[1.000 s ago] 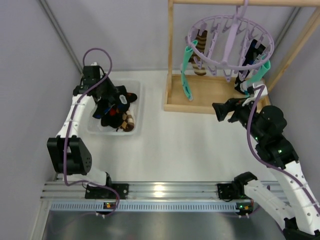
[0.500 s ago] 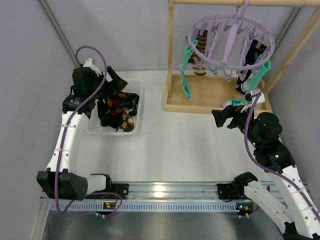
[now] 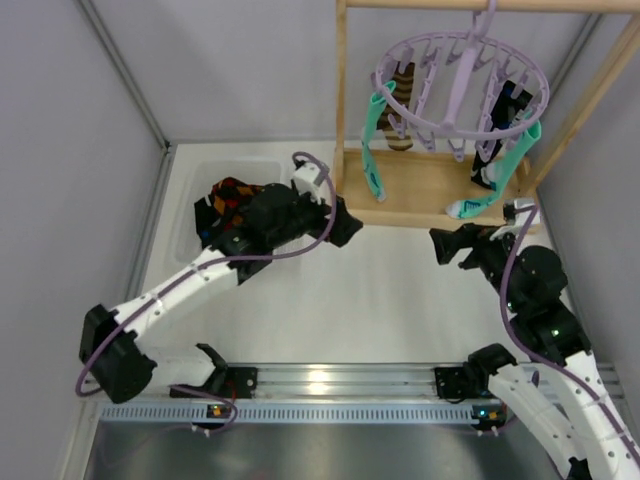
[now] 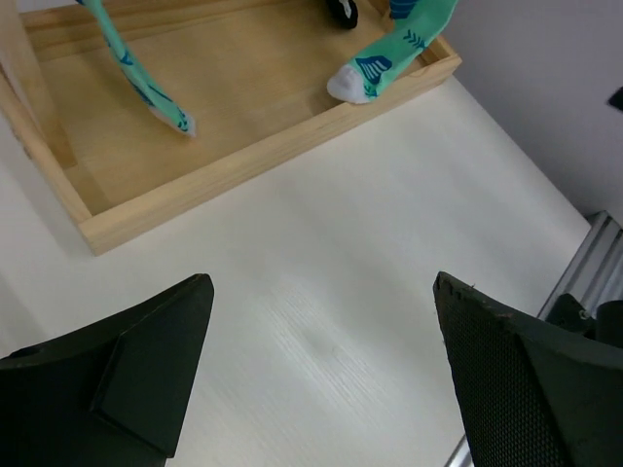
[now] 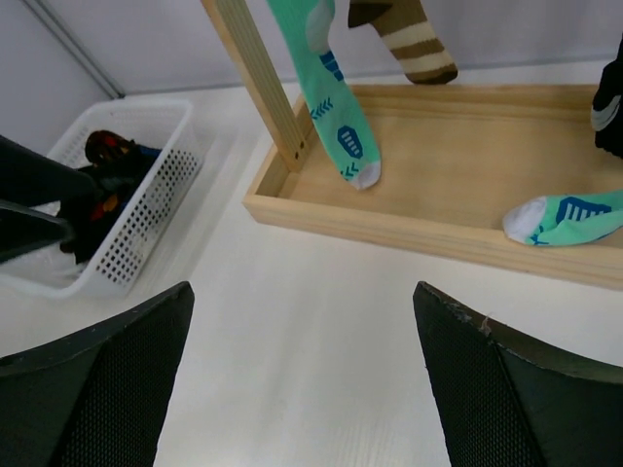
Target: Remove the socks clipped to the hanger
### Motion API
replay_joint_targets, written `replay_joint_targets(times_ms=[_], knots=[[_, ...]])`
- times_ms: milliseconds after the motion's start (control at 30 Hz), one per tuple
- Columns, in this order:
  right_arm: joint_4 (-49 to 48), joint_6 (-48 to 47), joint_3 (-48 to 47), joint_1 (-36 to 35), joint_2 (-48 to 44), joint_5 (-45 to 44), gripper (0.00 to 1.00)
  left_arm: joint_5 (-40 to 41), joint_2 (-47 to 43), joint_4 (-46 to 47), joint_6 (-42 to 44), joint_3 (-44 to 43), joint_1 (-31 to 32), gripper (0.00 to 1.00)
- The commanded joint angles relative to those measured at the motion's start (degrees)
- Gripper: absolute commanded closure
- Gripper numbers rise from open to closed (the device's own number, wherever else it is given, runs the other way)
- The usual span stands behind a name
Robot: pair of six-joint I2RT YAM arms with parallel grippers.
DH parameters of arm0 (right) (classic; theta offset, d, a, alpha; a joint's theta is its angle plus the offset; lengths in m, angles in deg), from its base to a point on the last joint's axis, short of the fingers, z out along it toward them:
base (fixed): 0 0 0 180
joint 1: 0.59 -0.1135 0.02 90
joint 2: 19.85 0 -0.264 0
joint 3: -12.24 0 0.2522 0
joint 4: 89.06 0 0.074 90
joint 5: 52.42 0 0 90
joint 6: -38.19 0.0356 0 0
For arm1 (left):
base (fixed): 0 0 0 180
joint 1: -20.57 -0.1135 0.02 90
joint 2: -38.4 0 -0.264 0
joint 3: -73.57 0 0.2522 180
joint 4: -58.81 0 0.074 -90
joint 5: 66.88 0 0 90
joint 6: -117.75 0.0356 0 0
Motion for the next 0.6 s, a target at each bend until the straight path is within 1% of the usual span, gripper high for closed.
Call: replay_joint_targets(times_ms=[0,67,100,167,200,233,267,300,333,367,433,467,567], knots=[[-0.1,2.0,-0.7,0.4,-3.3,-1.8,0.1,6.1,9.4,13.6,5.5,-3.0,3.1,0.02],[0.4,2.5,-0.6,0.4,-4.8,-0.4,0.09,8.1,14.3,15.0,6.7,-6.7,3.1,0.02],[0.5,2.6,-0.3,0.4,-5.5,1.8,0.09,11.4,18.8,16.9,7.1,-7.7,3.1,0.02],[0.9,2.2,-0.2,0.4,-6.7,6.4,0.07,14.5,23.1,19.0,8.3,-11.2,3.1,0.02],[1.0,1.8,-0.1,0.3,-7.0,7.1,0.07,18.1,27.4,19.5,8.4,-12.8,3.1,0.02],[1.0,1.9,0.1,0.4,-7.9,7.5,0.06,19.6,29.5,19.7,8.8,-14.6,3.1,0.02],[0.5,2.2,0.5,0.4,-8.4,7.8,0.06,21.0,31.6,19.9,9.2,-17.8,3.1,0.02],[-1.0,3.4,2.0,0.4,-9.0,9.4,0.06,22.7,35.2,20.4,9.9,-19.2,3.1,0.02],[-1.7,3.6,2.8,0.3,-9.8,10.7,0.06,24.8,37.0,21.4,10.3,-20.5,3.1,0.02],[-2.1,3.5,3.3,0.3,-10.1,12.8,0.06,25.2,38.8,21.8,10.4,-22.8,2.8,0.02],[-2.5,3.6,4.1,0.4,-10.6,13.9,0.06,23.6,43.9,22.4,10.8,-25.5,2.3,0.02],[-2.7,3.6,4.4,0.4,-10.8,14.5,0.06,23.3,47.4,22.4,10.8,-28.2,1.7,0.02],[-4.0,3.8,5.1,0.3,-11.3,15.4,0.06,24.2,52.2,22.4,10.8,-33.4,1.2,0.02]])
